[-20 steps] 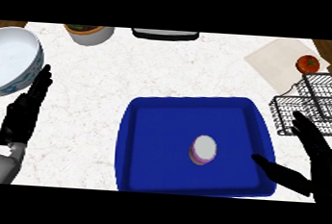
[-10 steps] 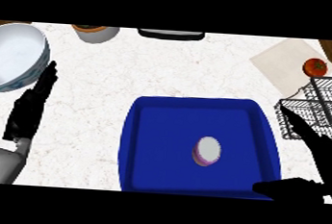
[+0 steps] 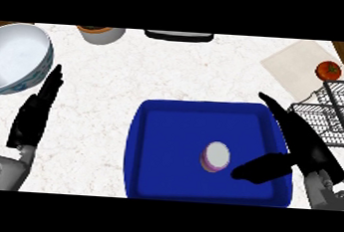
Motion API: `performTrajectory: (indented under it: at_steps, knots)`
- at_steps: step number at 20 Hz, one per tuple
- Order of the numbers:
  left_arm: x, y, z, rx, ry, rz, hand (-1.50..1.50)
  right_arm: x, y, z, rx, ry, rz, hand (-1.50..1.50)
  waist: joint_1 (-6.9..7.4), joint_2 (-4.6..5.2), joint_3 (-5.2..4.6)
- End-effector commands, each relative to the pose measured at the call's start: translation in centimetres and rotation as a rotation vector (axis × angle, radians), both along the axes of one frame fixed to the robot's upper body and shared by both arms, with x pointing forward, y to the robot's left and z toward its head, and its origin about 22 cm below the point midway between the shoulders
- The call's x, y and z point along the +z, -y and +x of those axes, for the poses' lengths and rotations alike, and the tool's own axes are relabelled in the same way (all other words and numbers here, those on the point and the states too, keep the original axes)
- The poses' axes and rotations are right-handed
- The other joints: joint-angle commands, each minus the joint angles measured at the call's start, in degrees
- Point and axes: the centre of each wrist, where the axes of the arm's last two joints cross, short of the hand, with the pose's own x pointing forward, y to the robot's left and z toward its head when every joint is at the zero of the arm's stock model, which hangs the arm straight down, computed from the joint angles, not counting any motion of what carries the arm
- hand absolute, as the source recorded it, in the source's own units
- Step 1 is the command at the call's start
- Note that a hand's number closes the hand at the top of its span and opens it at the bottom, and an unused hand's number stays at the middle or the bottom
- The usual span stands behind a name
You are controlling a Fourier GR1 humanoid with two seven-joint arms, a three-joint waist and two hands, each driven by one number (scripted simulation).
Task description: Pick the can from the tray and place it in the tiered basket
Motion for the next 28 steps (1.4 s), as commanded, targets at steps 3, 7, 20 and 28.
performTrajectory:
  at_steps: [3, 7, 20, 28]
  knots:
    - [-1.5, 0.4, 0.0, 0.011, -0.016, 0.001, 0.0, -0.1, -2.8, 1.7, -0.037, -0.189, -0.098, -1.5, -0.49, 0.08, 0.0]
    - [0.9, -1.4, 0.8, 0.021, 0.001, -0.018, 0.0, -1.1, -4.4, 2.6, -0.043, -0.229, -0.124, -1.5, -0.33, 0.01, 0.01]
    - [0.0, -0.4, -1.1, 0.02, 0.001, 0.001, 0.0, -4.2, -4.7, 0.7, -0.014, -0.224, -0.272, -1.5, -0.47, -0.16, 0.07]
    - [-0.9, -0.4, 0.0, 0.013, -0.008, -0.011, 0.0, -6.5, -8.2, -0.5, 0.008, -0.203, -0.299, -1.5, -0.71, 0.0, 0.06]
